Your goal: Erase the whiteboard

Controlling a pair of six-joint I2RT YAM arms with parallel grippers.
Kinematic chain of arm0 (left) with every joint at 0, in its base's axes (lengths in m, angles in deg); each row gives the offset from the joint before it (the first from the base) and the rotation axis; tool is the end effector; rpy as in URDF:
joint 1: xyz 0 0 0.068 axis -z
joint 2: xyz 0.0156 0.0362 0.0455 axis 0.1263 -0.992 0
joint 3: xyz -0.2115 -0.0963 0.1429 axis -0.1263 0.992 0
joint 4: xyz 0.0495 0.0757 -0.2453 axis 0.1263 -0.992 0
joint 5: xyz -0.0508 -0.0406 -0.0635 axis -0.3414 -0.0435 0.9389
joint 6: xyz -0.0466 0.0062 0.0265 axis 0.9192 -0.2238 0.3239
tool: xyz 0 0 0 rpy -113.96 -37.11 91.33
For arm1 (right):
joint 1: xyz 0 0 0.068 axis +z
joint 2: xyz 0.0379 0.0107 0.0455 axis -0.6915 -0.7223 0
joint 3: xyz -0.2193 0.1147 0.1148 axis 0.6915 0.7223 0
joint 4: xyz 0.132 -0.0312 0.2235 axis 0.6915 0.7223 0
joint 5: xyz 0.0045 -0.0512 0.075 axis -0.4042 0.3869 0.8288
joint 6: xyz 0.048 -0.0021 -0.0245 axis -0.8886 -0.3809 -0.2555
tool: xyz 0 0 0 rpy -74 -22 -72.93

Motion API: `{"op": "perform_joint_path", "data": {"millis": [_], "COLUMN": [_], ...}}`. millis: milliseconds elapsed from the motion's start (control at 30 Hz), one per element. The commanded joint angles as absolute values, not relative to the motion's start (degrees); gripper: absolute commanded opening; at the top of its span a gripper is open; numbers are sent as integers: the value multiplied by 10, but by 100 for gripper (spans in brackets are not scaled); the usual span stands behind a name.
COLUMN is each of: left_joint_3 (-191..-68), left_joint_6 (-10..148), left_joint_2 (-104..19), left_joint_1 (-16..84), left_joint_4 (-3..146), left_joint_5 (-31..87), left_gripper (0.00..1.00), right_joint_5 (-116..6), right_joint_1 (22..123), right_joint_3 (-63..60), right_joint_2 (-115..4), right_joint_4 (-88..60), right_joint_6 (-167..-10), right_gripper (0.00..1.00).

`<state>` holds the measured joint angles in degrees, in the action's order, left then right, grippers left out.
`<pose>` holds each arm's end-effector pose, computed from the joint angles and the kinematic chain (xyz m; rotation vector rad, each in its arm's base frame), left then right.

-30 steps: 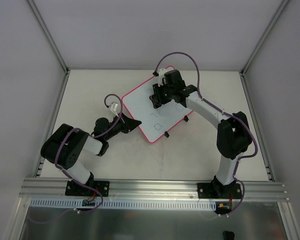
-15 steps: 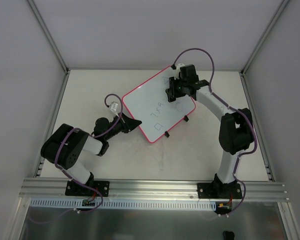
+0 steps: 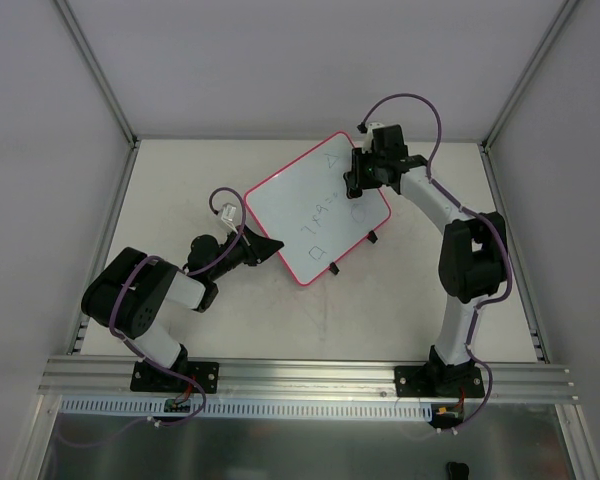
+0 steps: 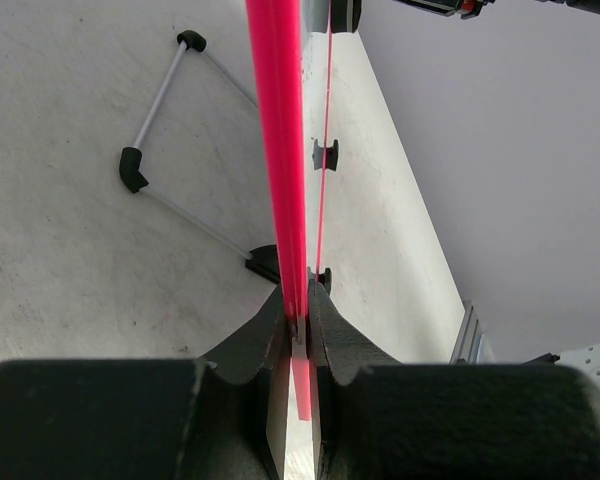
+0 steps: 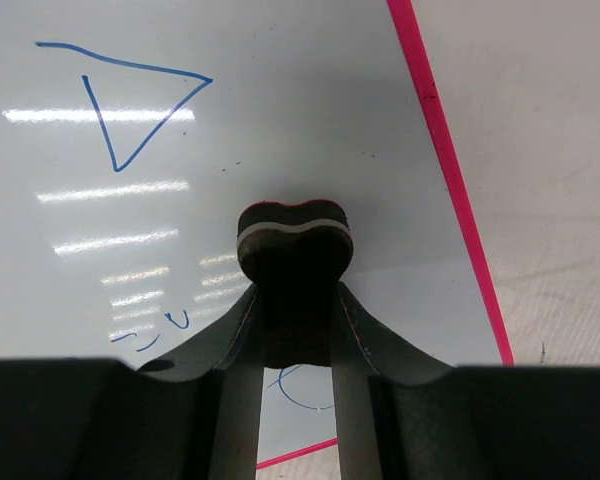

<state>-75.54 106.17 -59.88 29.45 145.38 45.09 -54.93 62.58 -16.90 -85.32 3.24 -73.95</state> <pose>0.2361 -0.1127 0.1590 -0.0104 1.7100 -1.2922 0.4266 0.1507 0.2666 -0.5887 2.1538 0.2582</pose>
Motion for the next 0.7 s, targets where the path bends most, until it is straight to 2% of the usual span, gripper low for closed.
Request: {"op": "perform_joint_path", "data": {"millis": [0,167,333,667], "left_joint_3": [-764,-765,-766,-771], "left_joint_6": [1034,1035,1036,1039], "left_joint_2": [-606,-606,-608,-614], "left_joint_1": [305,305,304,305], "left_joint_4": [1603,1603,1604,1606], "left_joint_5": [457,458,460,467], "left_gripper": [0,0,0,0], "right_joint_5": [-584,-562,-566,-541], "right_joint_1": [620,651,723,823], "right_joint_3": [-153,-89,-31,21], "right_joint_2": [-862,-829,-799,-758], "right_joint_4": [24,-21,-40,-41], "right_joint_6": [-743,-732,-682,-649], "right_gripper": [0,0,0,0]}}
